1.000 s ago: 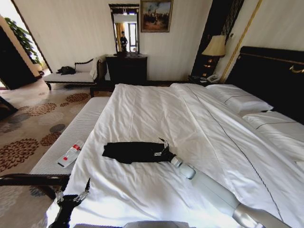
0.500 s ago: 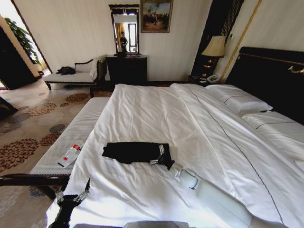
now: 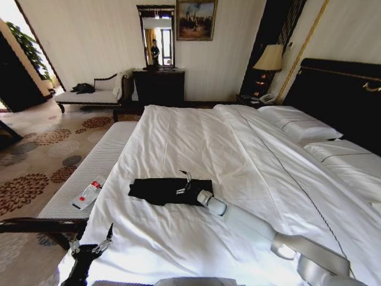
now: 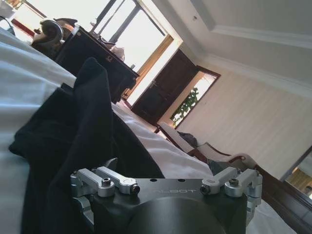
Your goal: Fold the clothes on the bed.
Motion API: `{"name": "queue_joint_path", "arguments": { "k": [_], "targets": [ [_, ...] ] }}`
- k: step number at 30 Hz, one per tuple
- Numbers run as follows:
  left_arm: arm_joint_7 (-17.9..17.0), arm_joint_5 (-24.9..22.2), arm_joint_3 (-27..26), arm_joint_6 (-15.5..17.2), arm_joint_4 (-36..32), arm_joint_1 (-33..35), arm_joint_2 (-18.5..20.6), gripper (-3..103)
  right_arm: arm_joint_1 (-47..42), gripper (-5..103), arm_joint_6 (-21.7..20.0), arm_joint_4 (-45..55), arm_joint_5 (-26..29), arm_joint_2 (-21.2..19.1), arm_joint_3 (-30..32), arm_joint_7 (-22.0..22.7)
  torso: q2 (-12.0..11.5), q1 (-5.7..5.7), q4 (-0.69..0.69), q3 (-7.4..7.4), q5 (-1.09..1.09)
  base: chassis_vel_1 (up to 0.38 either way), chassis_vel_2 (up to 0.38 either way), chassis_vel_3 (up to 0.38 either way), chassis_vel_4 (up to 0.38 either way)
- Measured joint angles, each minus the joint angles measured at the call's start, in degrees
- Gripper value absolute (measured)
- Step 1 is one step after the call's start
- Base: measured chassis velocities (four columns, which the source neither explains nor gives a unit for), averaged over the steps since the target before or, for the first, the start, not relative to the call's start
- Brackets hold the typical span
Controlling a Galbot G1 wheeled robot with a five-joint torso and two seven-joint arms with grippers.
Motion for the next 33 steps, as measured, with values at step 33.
{"name": "queue_joint_path", "arguments": {
  "k": [33],
  "targets": [
    [0.00, 0.01, 0.00, 0.00, 0.00, 0.00, 0.00, 100, 8.98, 100, -5.79, -8.12, 15.54, 12.85, -9.70, -0.81, 0.00, 0.00, -0.02, 0.00, 0.00, 0.000, 0.000, 0.000, 0.000]
  ]
}}
